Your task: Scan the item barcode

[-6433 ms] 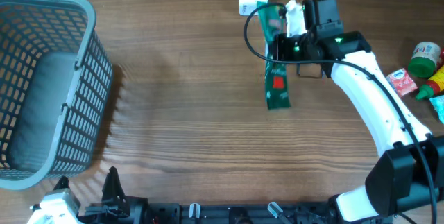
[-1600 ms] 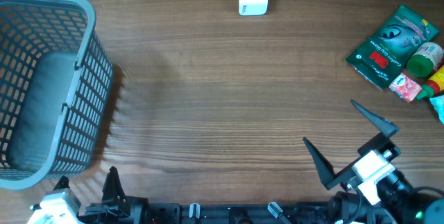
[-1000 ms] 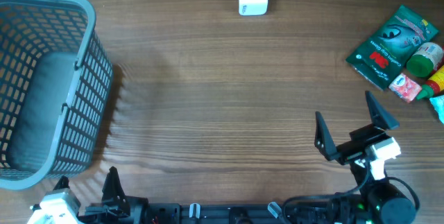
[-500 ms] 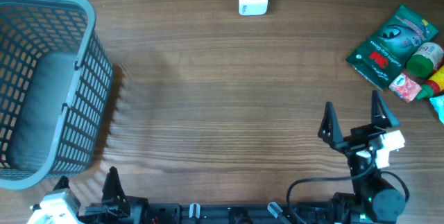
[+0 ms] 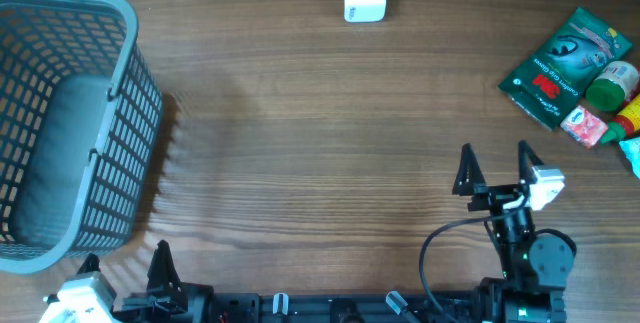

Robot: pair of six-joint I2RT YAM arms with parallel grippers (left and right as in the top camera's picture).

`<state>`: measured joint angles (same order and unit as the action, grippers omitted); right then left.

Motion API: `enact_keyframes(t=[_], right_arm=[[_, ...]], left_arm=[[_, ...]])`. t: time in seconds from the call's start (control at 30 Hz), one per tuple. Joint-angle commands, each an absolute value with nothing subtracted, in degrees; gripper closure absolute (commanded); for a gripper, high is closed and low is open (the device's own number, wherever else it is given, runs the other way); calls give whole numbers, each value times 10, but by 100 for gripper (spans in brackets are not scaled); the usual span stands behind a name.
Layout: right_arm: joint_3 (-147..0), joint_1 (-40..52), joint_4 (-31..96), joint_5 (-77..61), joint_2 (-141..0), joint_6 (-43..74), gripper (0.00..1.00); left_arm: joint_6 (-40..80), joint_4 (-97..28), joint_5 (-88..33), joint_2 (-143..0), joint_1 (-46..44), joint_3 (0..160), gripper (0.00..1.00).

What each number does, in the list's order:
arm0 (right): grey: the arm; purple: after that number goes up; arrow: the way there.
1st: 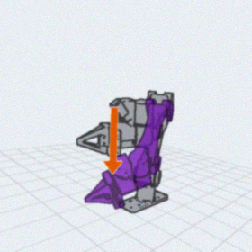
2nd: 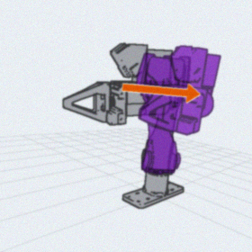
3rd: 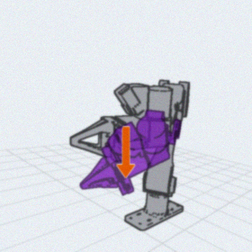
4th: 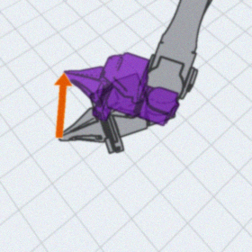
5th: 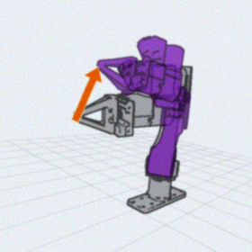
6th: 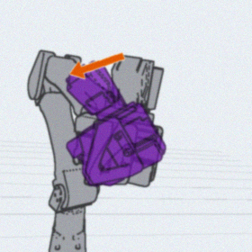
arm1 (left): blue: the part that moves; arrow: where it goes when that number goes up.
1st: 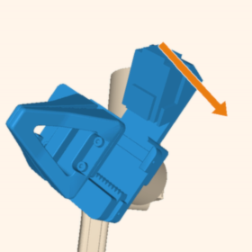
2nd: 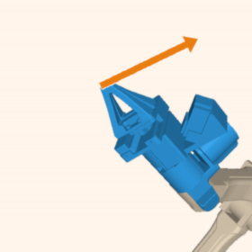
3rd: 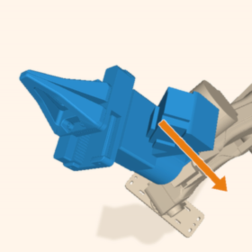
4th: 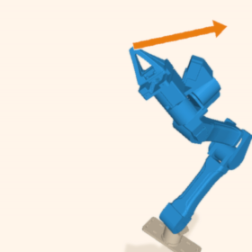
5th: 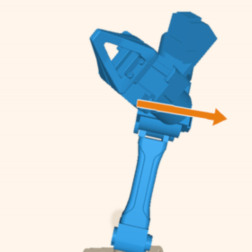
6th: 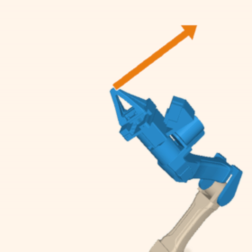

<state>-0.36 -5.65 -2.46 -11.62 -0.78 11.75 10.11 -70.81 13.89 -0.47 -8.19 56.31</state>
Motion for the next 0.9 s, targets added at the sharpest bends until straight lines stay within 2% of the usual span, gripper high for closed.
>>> enact_keyframes(t=[0.0, 0.27, 0.43, 0.87], right_arm=[[-3, -53, -8, -107, -2, 122, 0], [-3, -53, -8, -103, -2, 124, 0], [-3, -53, -1, -38, -2, 190, 0], [-3, -53, -2, -48, -2, 166, 0]], left_arm=[[94, -707, 146, -3, -79, 565, 0], [94, -707, 146, -3, -79, 565, 0], [94, -707, 146, -3, -79, 565, 0], [94, -707, 146, -3, -79, 565, 0]])
